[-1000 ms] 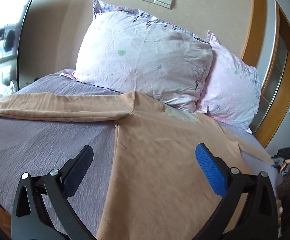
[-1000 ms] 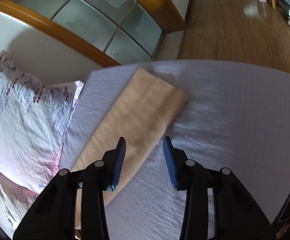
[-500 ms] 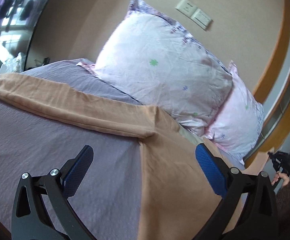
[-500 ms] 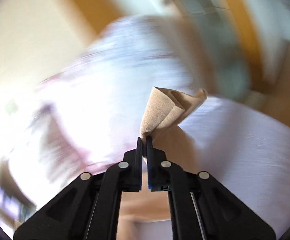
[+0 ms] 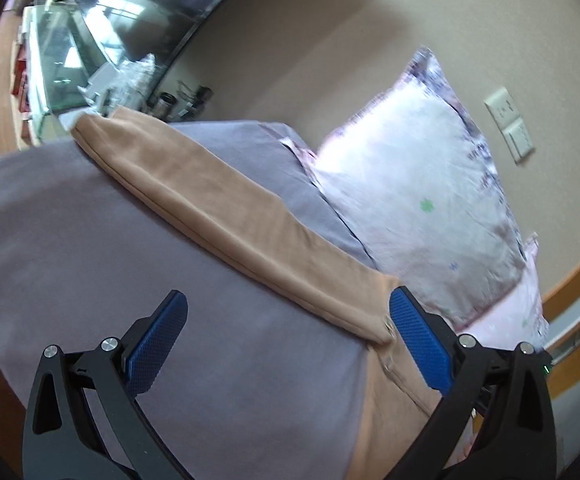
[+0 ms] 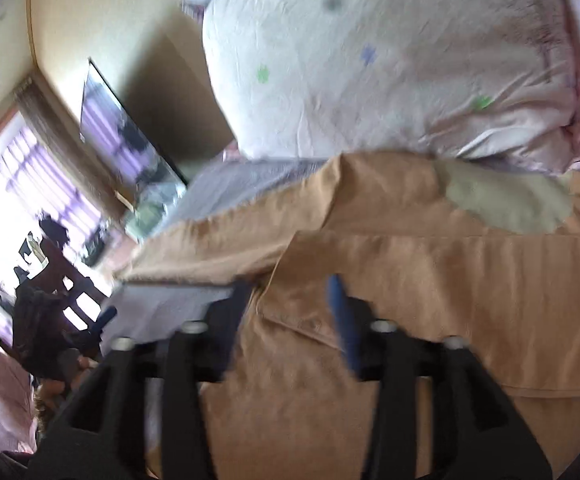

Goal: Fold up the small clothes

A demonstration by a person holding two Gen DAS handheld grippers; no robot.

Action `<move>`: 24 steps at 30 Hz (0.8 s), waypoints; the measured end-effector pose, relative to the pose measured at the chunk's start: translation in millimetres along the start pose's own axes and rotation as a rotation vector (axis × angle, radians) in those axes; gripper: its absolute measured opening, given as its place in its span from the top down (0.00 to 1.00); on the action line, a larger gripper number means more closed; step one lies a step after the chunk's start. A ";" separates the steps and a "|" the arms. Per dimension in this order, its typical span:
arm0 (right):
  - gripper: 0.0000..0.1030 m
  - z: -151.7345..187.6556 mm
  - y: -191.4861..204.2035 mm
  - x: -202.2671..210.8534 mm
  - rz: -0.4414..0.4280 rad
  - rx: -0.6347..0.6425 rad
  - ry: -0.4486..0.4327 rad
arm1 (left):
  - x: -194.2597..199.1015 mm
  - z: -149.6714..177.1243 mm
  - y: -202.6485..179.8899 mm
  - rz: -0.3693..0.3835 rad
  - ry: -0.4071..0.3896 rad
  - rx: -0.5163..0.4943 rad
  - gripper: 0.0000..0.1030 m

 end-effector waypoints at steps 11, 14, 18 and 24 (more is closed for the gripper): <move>0.27 19.7 -48.8 75.2 0.005 -0.130 -0.122 | -8.3 -50.8 90.7 -0.119 -0.004 0.326 0.35; 0.26 22.9 -42.4 76.2 -0.041 -0.139 -0.119 | -15.3 -62.0 94.4 -0.140 0.001 0.338 0.36; 0.24 29.8 -30.4 81.6 -0.072 -0.115 -0.120 | -26.9 -74.1 107.4 -0.191 0.029 0.375 0.75; 0.23 38.8 -39.3 108.6 -0.036 -0.108 -0.176 | -42.8 -88.7 43.9 -0.259 0.043 0.100 0.95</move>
Point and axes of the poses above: each gripper's, at about its wrist camera, not at the fingertips, and x roughly against the way its jaws point, y to its left, z to its underside, the point moved 10 cm from there along -x, roughly the way its jaws point, and after that the axes turned 6 degrees about y, right-handed, at the moved point
